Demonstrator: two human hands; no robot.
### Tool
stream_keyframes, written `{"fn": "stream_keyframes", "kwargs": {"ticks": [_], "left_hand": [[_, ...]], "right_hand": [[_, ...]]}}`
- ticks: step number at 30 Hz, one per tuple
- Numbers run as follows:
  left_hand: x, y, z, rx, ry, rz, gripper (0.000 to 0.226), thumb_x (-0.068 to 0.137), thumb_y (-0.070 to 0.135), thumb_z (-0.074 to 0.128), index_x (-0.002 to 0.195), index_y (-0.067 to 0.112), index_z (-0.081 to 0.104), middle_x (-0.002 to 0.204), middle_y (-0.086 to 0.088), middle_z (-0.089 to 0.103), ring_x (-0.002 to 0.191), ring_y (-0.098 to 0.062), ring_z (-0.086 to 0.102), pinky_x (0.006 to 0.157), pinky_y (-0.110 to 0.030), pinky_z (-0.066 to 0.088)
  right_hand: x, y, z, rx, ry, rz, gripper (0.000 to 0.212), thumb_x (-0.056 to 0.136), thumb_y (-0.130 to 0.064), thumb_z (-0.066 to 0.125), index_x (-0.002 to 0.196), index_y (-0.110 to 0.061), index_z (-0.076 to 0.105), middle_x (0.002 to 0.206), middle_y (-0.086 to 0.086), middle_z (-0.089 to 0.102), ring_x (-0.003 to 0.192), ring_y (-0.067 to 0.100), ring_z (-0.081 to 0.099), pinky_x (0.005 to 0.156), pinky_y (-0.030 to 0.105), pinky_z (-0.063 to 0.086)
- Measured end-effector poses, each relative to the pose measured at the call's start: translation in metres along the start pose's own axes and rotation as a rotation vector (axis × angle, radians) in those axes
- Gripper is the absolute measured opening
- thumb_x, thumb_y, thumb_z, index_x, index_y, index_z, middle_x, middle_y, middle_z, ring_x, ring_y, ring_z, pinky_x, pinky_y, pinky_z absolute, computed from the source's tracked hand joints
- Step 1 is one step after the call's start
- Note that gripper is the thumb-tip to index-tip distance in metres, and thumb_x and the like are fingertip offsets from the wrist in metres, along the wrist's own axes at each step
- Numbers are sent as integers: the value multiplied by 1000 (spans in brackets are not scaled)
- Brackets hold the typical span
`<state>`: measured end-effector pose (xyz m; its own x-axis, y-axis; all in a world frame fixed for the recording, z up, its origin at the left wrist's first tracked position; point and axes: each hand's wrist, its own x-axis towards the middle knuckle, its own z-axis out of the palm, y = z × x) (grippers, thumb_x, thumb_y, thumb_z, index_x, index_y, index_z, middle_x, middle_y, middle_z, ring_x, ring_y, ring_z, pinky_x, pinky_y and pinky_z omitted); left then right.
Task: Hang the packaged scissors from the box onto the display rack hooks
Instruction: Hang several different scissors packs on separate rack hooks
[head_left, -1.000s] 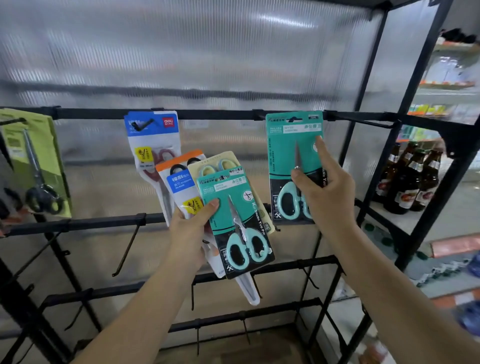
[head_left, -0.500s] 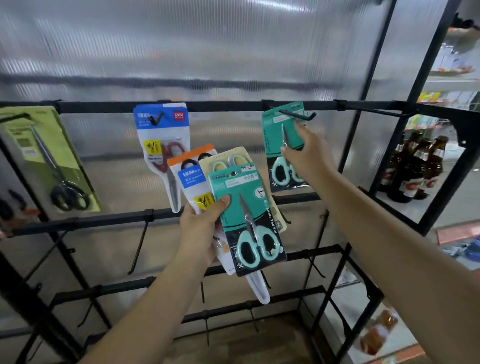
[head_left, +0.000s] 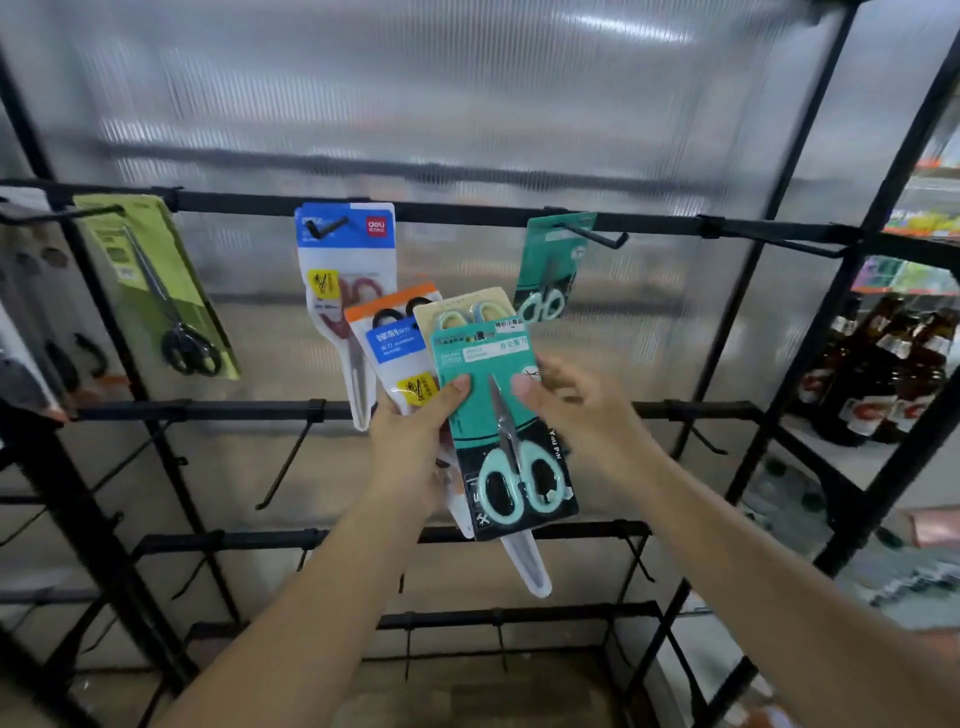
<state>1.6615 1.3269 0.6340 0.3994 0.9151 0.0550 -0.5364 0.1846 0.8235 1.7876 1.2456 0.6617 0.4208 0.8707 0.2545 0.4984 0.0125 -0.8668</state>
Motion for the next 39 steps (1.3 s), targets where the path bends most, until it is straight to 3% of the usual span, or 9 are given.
{"fn": "stream_keyframes", "kwargs": {"ticks": [3, 8, 10, 14, 17, 23, 29, 34, 39], "left_hand": [[-7, -19, 7, -28, 14, -78, 15, 80, 8, 69, 93, 12, 63, 91, -10, 74, 79, -25, 72, 64, -37, 59], [-20, -27, 15, -26, -67, -67, 36, 69, 21, 67, 103, 9, 60, 85, -6, 74, 74, -20, 71, 56, -30, 56], [-22, -25, 17, -4, -61, -24, 40, 71, 17, 67, 108, 5, 59, 85, -8, 74, 71, -21, 71, 55, -29, 55], [-26, -20, 19, 8, 9, 33, 20, 79, 7, 65, 99, 7, 60, 77, -5, 73, 66, -19, 71, 51, -26, 54], [-30, -16, 18, 48, 42, 87, 17, 84, 8, 64, 99, 9, 59, 70, 1, 72, 56, -12, 68, 47, -21, 51], [-30, -2, 23, 64, 58, 188, 19, 84, 11, 65, 102, 16, 60, 78, 2, 72, 67, -13, 69, 55, -27, 54], [-27, 7, 21, 88, 92, 206, 19, 87, 12, 63, 105, 12, 56, 79, -3, 69, 56, -9, 65, 44, -22, 49], [-21, 4, 6, 127, 92, 166, 14, 87, 14, 63, 99, 17, 59, 87, -6, 73, 79, -24, 71, 61, -35, 57], [-16, 5, 9, 129, 106, 154, 12, 86, 14, 64, 97, 16, 59, 79, -4, 73, 65, -18, 71, 49, -27, 53]], "right_hand": [[-28, 21, 4, 15, 113, -1, 31, 81, -18, 71, 109, -22, 56, 95, -16, 63, 76, -9, 62, 60, 5, 48], [-29, 31, -23, 136, 231, 41, 24, 87, -5, 63, 86, -26, 51, 88, -11, 64, 74, -9, 63, 59, 10, 48], [-30, 30, -29, 199, 221, 45, 26, 89, -3, 59, 86, -26, 46, 90, -8, 64, 75, -4, 65, 57, 13, 50], [-31, 25, -39, 189, 245, -20, 9, 91, 3, 54, 98, -4, 53, 80, -14, 52, 65, -20, 55, 51, 3, 42], [-31, 20, -44, 166, 289, -112, 14, 91, 3, 53, 104, 6, 52, 80, -17, 49, 70, -25, 52, 53, 1, 41], [-21, -2, -53, 238, 356, -210, 32, 92, -5, 56, 87, -33, 40, 101, 7, 68, 75, 13, 71, 57, 31, 56], [-7, -4, -59, 247, 394, -234, 42, 89, -1, 58, 95, -39, 42, 97, 7, 71, 70, 17, 71, 55, 34, 57], [-1, 4, -60, 273, 407, -232, 39, 89, -2, 59, 103, -36, 44, 102, 6, 71, 74, 15, 72, 59, 37, 57], [8, 5, -60, 266, 441, -241, 41, 89, -4, 60, 117, -29, 44, 73, -14, 71, 72, 14, 71, 65, 47, 58]]}}
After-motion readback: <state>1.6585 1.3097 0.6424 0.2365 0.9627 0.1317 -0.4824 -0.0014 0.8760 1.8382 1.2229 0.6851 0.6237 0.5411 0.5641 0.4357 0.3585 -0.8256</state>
